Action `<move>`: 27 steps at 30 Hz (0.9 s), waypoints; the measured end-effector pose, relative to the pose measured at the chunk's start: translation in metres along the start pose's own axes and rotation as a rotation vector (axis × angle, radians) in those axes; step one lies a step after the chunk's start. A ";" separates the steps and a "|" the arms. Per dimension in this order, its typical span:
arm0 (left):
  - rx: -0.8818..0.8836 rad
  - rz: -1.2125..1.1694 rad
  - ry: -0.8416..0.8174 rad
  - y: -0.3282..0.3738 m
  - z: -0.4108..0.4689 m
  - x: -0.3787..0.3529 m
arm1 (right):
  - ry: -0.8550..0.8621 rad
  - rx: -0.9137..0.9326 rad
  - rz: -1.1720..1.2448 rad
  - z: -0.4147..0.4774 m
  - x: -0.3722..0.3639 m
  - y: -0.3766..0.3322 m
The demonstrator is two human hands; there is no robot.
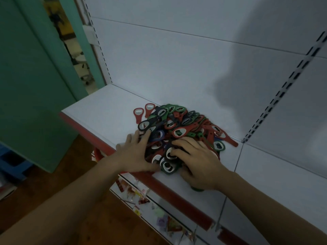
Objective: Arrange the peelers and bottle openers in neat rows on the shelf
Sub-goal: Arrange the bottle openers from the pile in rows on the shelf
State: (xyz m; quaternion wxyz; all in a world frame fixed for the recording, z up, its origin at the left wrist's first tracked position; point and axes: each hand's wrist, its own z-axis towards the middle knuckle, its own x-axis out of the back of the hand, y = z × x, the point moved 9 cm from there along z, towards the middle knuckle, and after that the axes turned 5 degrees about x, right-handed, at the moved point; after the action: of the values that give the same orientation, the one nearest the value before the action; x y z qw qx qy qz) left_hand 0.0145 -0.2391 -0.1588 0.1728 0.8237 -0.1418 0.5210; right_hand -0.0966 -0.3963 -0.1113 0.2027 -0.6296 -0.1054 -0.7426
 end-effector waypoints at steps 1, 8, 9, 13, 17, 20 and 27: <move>0.025 0.021 -0.021 0.003 -0.002 -0.007 | 0.012 -0.007 0.001 -0.005 -0.002 0.000; 0.025 0.052 -0.064 0.025 0.000 -0.005 | 0.005 -0.286 0.007 -0.015 -0.014 0.038; 0.015 0.060 -0.064 0.028 0.002 0.000 | 0.001 -0.286 -0.010 -0.011 -0.014 0.040; -0.050 0.062 -0.105 0.031 0.009 0.021 | -0.007 -0.338 -0.051 0.001 -0.015 0.046; -0.086 0.062 -0.140 0.027 0.015 0.022 | 0.104 -0.385 -0.016 0.007 -0.015 0.042; -0.056 0.076 -0.073 0.027 0.015 0.013 | 0.187 -0.444 -0.028 0.015 -0.014 0.040; -0.142 -0.133 -0.068 0.019 0.032 0.024 | 0.248 -0.483 -0.021 0.021 -0.011 0.042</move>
State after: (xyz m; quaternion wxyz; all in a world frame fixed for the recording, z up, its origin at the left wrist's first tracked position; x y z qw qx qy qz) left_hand 0.0427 -0.2713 -0.1474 0.2599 0.8342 -0.1292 0.4690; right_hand -0.0581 -0.4233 -0.1225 0.0503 -0.5628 0.0941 -0.8196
